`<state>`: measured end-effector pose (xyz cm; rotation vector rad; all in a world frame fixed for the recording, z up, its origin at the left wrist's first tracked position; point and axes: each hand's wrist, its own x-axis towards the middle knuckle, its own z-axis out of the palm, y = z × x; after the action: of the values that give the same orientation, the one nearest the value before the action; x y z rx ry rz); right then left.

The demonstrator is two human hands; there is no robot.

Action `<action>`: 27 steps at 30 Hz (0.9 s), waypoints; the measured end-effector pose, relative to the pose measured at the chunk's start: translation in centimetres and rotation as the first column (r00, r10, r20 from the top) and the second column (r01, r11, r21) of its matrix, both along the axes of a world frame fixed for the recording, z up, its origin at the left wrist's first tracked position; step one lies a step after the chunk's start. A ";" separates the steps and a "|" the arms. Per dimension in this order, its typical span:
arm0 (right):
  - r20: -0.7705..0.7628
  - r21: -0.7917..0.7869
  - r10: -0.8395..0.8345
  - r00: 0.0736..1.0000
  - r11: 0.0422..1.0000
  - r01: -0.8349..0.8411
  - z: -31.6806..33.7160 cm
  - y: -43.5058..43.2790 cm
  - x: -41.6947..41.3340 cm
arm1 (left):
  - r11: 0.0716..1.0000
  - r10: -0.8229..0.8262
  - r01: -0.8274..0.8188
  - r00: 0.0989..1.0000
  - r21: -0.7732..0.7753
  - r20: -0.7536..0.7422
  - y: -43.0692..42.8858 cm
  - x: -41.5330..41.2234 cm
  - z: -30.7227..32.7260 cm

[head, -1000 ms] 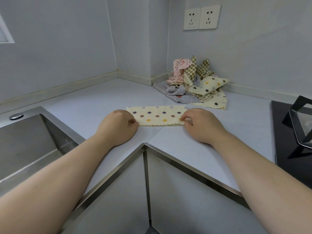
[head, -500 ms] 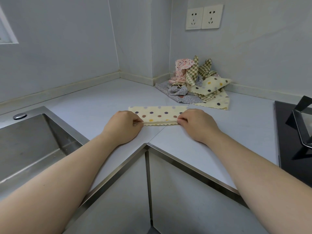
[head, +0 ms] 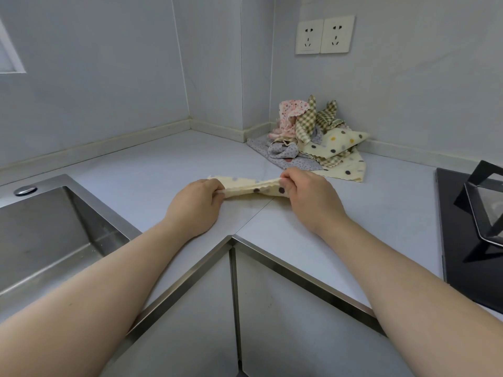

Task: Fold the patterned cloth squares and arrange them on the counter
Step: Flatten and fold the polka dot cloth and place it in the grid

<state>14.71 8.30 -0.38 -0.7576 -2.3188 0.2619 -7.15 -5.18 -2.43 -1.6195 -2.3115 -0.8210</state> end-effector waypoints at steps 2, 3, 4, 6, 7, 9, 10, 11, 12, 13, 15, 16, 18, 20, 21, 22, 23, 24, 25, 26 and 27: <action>-0.059 -0.102 0.047 0.997 0.993 -0.053 0.1 0.1 0.1 | 0.997 0.038 -0.043 0.996 0.066 0.075 -0.3 -0.3 0.4; -0.063 -0.158 0.068 0.996 0.984 -0.077 0.2 0.1 0.3 | 0.992 0.058 -0.071 0.991 0.107 0.118 -0.4 -0.4 0.7; -0.056 -0.204 0.089 0.994 0.974 -0.099 0.3 0.2 0.6 | 0.984 0.075 -0.099 0.984 0.150 0.163 -0.7 -0.6 1.1; -0.049 -0.232 0.111 0.993 0.965 -0.119 0.3 0.5 0.9 | 0.961 0.101 -0.158 0.964 0.227 0.245 -1.2 -0.9 2.0; -0.081 -0.233 0.112 0.990 0.964 -0.128 0.3 0.6 1.1 | 0.950 0.110 -0.184 0.953 0.254 0.281 -1.5 -1.1 2.6; -0.231 -0.277 0.071 0.970 0.951 -0.136 0.3 1.0 1.1 | 0.937 0.100 -0.204 0.934 0.284 0.343 -2.0 -1.4 3.7; -0.298 -0.316 0.040 0.954 0.938 -0.139 0.3 1.1 1.2 | 0.936 0.084 -0.198 0.928 0.290 0.364 -2.2 -1.5 4.2; -0.345 -0.364 0.020 0.938 0.919 -0.154 0.3 1.3 1.2 | 0.940 0.065 -0.185 0.923 0.288 0.380 -2.3 -1.6 4.7; -0.378 -0.411 0.012 0.926 0.894 -0.179 0.3 1.4 1.2 | 0.945 0.045 -0.166 0.919 0.282 0.391 -2.4 -1.6 5.2; -0.408 -0.444 0.013 0.913 0.871 -0.210 0.1 1.5 1.2 | 0.949 0.021 -0.144 0.915 0.279 0.403 -2.4 -1.7 5.5; -0.431 -0.466 0.010 0.903 0.854 -0.231 0.1 1.5 1.3 | 0.952 -0.023 -0.114 0.899 0.284 0.438 -2.4 -1.8 5.9; -0.433 -0.468 0.000 0.902 0.855 -0.225 0.1 1.4 1.4 | 0.949 -0.031 -0.115 0.891 0.292 0.452 -2.3 -1.9 6.0; -0.428 -0.473 -0.018 0.904 0.857 -0.206 0.3 1.3 1.6 | 0.940 -0.031 -0.134 0.881 0.313 0.473 -2.3 -1.8 6.1; -0.421 -0.482 -0.038 0.906 0.856 -0.188 0.6 1.2 1.7 | 0.927 -0.040 -0.159 0.860 0.340 0.510 -2.2 -1.6 6.2; -0.426 -0.490 -0.051 0.903 0.853 -0.183 0.7 1.3 1.7 | 0.922 -0.053 -0.165 0.842 0.350 0.536 -2.2 -1.5 6.2; -0.445 -0.499 -0.061 0.893 0.845 -0.191 0.7 1.4 1.7 | 0.920 -0.073 -0.165 0.820 0.356 0.568 -2.2 -1.4 6.3; -0.475 -0.510 -0.063 0.878 0.832 -0.217 0.8 1.4 1.8 | 0.920 -0.101 -0.156 0.793 0.360 0.600 -2.2 -1.3 6.4; -0.508 -0.515 -0.063 0.859 0.822 -0.244 0.9 1.3 1.9 | 0.922 -0.132 -0.139 0.766 0.362 0.629 -2.3 -1.3 6.4; -0.536 -0.516 -0.065 0.842 0.815 -0.266 1.0 1.3 1.9 | 0.925 -0.159 -0.117 0.744 0.361 0.649 -2.3 -1.3 6.5; -0.548 -0.520 -0.068 0.834 0.809 -0.276 1.0 1.4 1.9 | 0.930 -0.173 -0.100 0.731 0.355 0.660 -2.3 -1.3 6.6; -0.553 -0.521 -0.065 0.831 0.805 -0.284 1.0 1.3 2.0 | 0.933 -0.174 -0.094 0.727 0.347 0.664 -2.3 -1.3 6.6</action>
<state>16.69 9.64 0.59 -0.6990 -1.7128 1.1479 -8.44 -7.49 4.19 -1.3332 -2.3154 -2.0187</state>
